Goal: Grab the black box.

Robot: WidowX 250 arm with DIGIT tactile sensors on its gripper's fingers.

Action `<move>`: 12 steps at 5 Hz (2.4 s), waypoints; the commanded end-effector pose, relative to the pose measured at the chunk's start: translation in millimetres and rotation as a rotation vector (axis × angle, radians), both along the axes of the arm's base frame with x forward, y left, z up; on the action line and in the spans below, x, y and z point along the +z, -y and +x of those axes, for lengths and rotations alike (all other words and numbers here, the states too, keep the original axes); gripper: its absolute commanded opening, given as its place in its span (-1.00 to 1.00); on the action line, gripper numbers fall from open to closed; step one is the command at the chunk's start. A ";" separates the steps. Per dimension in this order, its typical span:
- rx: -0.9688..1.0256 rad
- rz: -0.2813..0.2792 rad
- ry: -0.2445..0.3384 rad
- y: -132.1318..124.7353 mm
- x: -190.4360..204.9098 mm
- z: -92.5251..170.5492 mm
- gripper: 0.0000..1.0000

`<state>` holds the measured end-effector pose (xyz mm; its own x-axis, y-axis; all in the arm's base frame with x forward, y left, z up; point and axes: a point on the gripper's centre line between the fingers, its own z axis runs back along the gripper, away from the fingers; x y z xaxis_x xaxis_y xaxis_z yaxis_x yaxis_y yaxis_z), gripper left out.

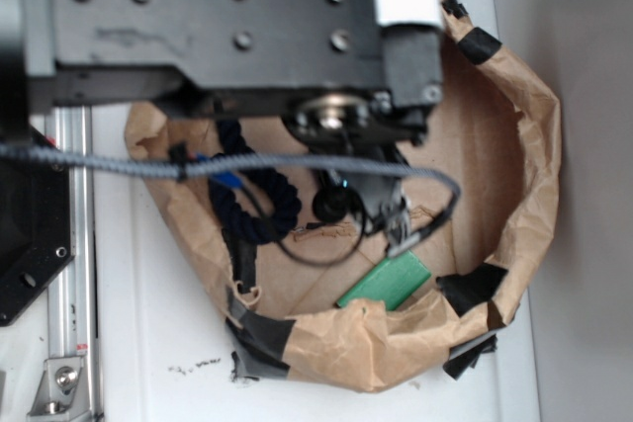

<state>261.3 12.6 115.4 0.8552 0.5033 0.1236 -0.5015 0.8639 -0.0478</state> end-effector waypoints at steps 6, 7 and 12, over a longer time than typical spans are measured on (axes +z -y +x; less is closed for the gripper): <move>-0.153 0.080 -0.107 -9.4 -99.5 15.9 1.00; -0.207 -0.025 -0.092 22.6 -97.8 20.3 1.00; -0.308 0.028 0.118 -10.5 16.9 -1.1 -1.00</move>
